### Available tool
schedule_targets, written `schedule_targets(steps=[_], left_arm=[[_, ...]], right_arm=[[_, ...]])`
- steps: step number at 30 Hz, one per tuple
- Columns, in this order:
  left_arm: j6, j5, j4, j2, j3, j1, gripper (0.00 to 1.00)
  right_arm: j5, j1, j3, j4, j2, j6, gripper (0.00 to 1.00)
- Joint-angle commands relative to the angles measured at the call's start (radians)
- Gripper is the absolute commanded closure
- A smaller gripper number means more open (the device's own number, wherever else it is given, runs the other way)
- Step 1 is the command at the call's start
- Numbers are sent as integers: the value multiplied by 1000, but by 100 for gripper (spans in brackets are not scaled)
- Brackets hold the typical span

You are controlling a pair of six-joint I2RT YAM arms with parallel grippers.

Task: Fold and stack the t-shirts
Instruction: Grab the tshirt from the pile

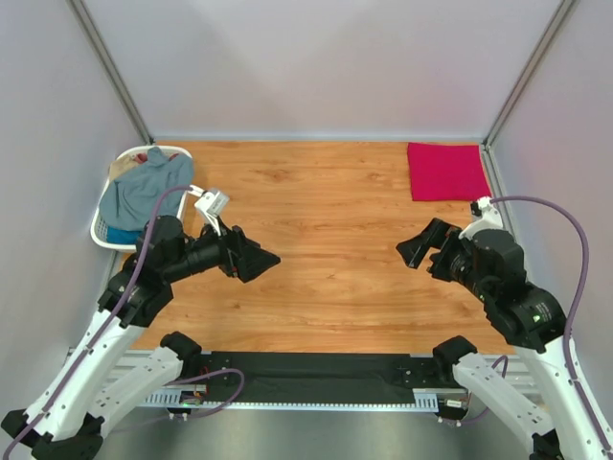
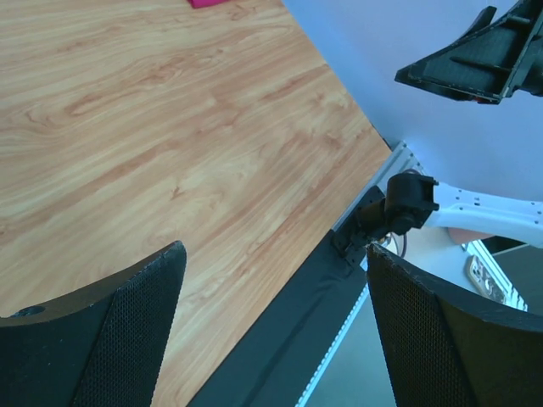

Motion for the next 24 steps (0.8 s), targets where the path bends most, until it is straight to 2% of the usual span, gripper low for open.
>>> schedule_targets(steps=[1, 6, 8, 10, 12, 13, 14, 15, 19, 24], left_arm=[[-18, -17, 1, 4, 39, -1, 7], [61, -168, -80, 60, 102, -1, 7], [91, -357, -196, 116, 177, 15, 7], [97, -499, -287, 229, 272, 124, 9], [88, -521, -355, 330, 314, 251, 15], [82, -503, -357, 358, 329, 388, 17], [76, -496, -339, 381, 332, 452, 20], [62, -494, -323, 422, 332, 560, 21], [56, -575, -219, 542, 329, 695, 22], [36, -607, -122, 772, 384, 776, 25]], right_arm=[[1, 3, -12, 32, -20, -16, 0], [8, 4, -4, 31, -25, -36, 0], [7, 4, -10, 43, -32, -47, 0], [-7, 3, -32, 58, -52, -56, 0], [-56, 3, -64, 94, -66, -82, 0], [-103, 4, -76, 109, -81, -99, 0], [-130, 4, -87, 136, -88, -125, 0], [-166, 4, -108, 149, -95, -134, 0], [-205, 4, -139, 180, -126, -163, 0], [-233, 4, -161, 207, -157, -198, 0]])
